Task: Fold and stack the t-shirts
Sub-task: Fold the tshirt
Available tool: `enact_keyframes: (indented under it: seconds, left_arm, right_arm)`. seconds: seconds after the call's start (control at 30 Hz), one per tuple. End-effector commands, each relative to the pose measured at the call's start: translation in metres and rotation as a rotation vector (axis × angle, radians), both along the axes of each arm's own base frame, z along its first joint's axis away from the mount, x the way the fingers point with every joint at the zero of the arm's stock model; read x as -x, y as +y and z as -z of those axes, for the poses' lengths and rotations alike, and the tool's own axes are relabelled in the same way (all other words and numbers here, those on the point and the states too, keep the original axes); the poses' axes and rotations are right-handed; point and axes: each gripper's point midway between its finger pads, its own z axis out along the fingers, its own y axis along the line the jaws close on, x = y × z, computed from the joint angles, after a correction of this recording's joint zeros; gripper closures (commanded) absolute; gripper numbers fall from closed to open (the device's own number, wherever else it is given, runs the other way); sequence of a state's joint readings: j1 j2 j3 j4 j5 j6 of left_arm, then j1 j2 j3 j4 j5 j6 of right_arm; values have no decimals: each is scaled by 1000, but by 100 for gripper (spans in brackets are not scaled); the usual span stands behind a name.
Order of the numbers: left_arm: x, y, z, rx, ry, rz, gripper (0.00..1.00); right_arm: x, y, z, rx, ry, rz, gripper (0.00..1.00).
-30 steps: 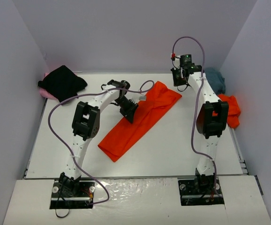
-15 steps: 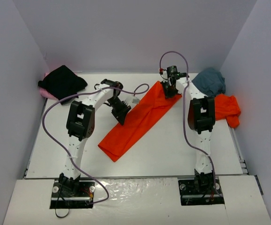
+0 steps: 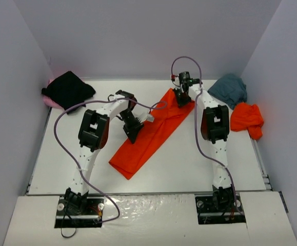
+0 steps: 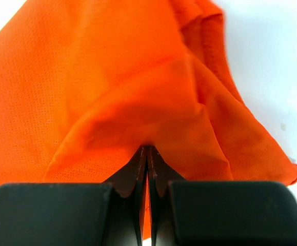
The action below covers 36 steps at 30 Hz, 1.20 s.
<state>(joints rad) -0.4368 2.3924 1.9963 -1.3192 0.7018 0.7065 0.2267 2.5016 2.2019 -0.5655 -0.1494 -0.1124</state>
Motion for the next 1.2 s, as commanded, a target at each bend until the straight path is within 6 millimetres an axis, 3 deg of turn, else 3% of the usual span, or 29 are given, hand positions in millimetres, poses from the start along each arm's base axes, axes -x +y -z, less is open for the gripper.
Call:
enact_keyframes:
  seconds: [0.0, 0.13, 0.23, 0.37, 0.47, 0.6, 0.73, 0.8, 0.83, 0.97, 1.03, 1.1, 1.17]
  left_arm:
    - [52, 7, -15, -53, 137, 145, 100]
    - [74, -2, -18, -46, 166, 213, 100]
    - [86, -12, -22, -25, 170, 240, 100]
    - [103, -34, -28, -2, 164, 297, 100]
    - [106, -44, -28, 2, 149, 320, 100]
    - [99, -60, -28, 34, 127, 294, 100]
    - [78, -74, -29, 59, 33, 239, 100]
    - [53, -80, -34, 58, -98, 185, 100]
    - [39, -84, -40, 63, -165, 150, 100]
    - [-26, -89, -80, 111, -382, -17, 100]
    - [-51, -83, -103, 133, -420, -76, 100]
    - [-59, -75, -108, 137, -381, -94, 100]
    - [-59, -71, -112, 147, -347, -105, 100]
  right_arm:
    - [6, 30, 30, -23, 70, -68, 100]
    - [4, 66, 41, -23, 57, -160, 100]
    - [-1, 86, 34, -52, 22, -210, 100]
    - [11, 120, 39, -70, 21, -323, 100]
    - [22, 132, 44, -42, 29, -371, 100]
    - [27, 133, 51, -2, 34, -396, 100]
    - [18, 127, 52, 33, 2, -414, 97]
    - [5, 119, 41, 83, -55, -400, 76]
    - [-1, 116, 35, 102, -80, -391, 72]
    - [-22, 106, -10, 150, -197, -359, 83]
    - [-29, 103, -25, 169, -238, -361, 82]
    - [-32, 103, -34, 178, -260, -361, 75]
    - [-31, 102, -43, 193, -273, -357, 82]
